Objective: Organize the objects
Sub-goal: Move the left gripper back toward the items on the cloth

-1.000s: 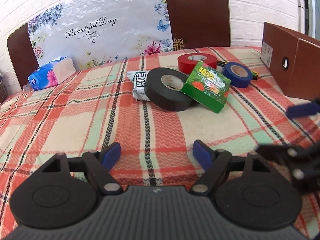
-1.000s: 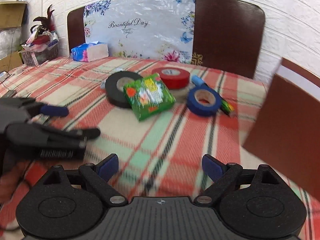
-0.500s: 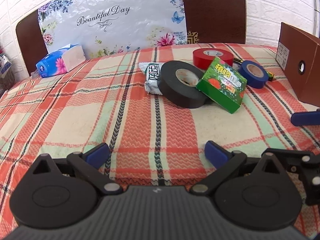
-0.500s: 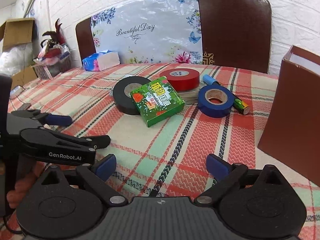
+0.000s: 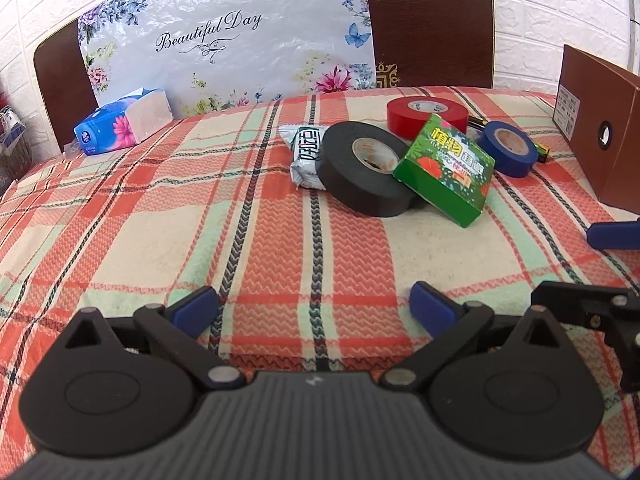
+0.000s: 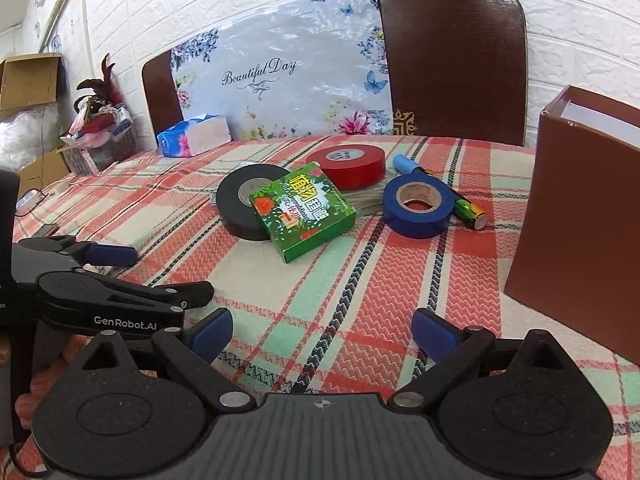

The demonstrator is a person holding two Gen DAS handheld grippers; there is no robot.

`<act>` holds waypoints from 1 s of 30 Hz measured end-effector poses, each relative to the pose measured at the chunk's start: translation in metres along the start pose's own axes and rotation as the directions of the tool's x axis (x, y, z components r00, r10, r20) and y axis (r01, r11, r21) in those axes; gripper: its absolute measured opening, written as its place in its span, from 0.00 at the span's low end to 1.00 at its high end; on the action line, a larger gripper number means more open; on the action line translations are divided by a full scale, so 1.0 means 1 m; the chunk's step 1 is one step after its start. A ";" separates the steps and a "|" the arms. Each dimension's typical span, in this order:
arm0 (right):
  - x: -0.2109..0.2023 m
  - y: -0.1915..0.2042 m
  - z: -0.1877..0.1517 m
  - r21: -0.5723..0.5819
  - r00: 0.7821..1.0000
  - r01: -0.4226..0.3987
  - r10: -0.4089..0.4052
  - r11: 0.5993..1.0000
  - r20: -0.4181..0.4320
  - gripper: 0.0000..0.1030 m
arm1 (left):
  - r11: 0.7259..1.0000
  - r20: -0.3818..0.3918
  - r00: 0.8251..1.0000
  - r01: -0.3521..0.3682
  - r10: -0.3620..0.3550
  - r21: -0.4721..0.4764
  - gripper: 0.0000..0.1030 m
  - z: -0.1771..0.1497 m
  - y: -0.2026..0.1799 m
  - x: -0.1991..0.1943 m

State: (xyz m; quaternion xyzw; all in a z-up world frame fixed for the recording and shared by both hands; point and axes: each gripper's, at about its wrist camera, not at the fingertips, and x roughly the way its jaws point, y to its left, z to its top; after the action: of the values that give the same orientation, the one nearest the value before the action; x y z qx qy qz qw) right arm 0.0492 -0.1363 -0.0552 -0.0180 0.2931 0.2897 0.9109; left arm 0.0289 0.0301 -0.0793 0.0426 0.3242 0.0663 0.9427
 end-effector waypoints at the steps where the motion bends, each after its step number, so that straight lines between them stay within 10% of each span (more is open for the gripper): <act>1: 0.000 0.000 0.000 -0.001 1.000 0.003 -0.003 1.000 -0.002 0.95 | 1.000 0.000 1.000 -0.001 0.001 0.000 1.00 0.000 0.000 0.000; 30: 0.011 0.024 -0.003 -0.128 0.989 0.135 -0.141 0.983 -0.043 0.99 | 1.000 0.013 1.000 0.011 -0.011 -0.014 1.00 -0.001 0.002 -0.002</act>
State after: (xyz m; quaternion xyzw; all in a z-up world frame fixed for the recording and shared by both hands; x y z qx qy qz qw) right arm 0.0416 -0.1113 -0.0601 -0.1026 0.2963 0.2430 0.9180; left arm 0.0263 0.0315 -0.0784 0.0346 0.3177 0.0630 0.9455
